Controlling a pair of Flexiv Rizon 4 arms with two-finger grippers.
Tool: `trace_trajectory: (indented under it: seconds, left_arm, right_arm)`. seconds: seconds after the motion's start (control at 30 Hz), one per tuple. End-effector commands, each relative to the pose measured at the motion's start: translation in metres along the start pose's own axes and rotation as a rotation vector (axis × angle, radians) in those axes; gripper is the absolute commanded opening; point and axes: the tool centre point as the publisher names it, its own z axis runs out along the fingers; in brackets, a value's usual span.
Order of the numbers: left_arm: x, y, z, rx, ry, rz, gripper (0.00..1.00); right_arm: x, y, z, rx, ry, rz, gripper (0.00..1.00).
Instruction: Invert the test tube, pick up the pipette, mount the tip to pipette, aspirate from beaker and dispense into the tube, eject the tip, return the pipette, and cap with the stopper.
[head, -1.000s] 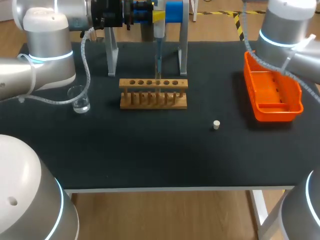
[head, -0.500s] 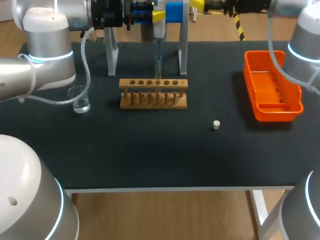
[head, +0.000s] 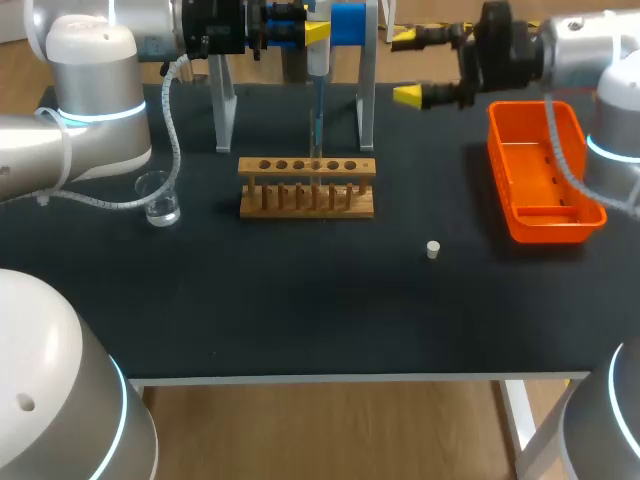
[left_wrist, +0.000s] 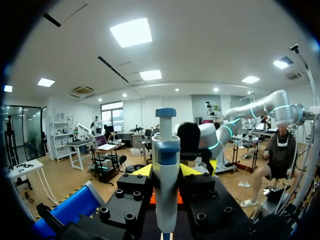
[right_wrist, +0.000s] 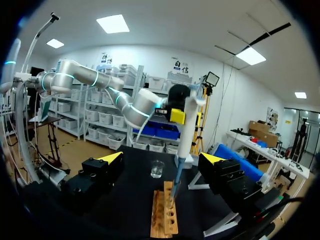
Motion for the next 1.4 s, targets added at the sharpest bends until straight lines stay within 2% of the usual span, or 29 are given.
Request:
trace_trajectory:
  seconds: [0.03,0.23,0.5,0.97,1.4]
  left_arm:
    - [0.000,-0.001,0.000,-0.003,0.000,-0.001,0.00]
    - [0.000,-0.001,0.000,-0.003,0.000,-0.001,0.00]
    - [0.000,-0.001,0.000,-0.003,0.000,-0.001,0.00]
    - [0.000,-0.001,0.000,-0.003,0.000,-0.001,0.00]
    - [0.000,-0.001,0.000,-0.003,0.000,-0.001,0.00]
  right_arm:
    - [-0.016,-0.032,0.022,0.010,0.023,0.003,1.00]
    - [-0.023,-0.063,0.048,0.091,0.067,-0.025,1.00]
    - [-0.029,-0.098,0.077,0.183,0.087,0.015,1.00]
    - [-0.033,-0.126,0.105,0.281,0.069,0.012,1.00]
    - [-0.038,-0.145,0.125,0.330,0.035,0.016,1.00]
